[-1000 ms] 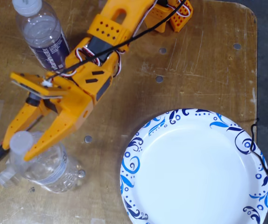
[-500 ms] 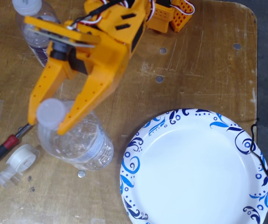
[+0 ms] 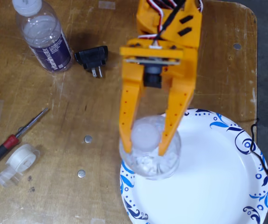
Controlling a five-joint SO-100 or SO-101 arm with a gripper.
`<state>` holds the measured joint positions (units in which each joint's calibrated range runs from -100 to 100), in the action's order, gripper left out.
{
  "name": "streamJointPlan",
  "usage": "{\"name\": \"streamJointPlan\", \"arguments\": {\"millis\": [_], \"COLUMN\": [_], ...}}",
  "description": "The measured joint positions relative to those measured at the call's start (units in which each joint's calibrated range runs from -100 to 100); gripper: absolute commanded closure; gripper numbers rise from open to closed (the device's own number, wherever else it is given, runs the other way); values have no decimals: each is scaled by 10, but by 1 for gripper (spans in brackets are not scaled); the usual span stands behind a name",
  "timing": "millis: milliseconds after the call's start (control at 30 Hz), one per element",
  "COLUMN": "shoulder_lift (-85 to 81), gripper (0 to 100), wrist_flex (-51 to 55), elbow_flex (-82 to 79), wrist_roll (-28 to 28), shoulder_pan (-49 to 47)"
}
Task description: Move the bottles to the plate
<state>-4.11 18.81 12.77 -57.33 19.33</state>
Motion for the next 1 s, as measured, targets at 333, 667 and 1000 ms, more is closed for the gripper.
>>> {"name": "streamJointPlan", "arguments": {"millis": [333, 667, 1000], "shoulder_lift": [0, -59, -159], "gripper": [93, 93, 93], "wrist_flex": [-1, -153, -340], "elbow_flex": [-30, -246, -520], "wrist_roll": [0, 0, -1], "shoulder_pan": [-39, -74, -75]}}
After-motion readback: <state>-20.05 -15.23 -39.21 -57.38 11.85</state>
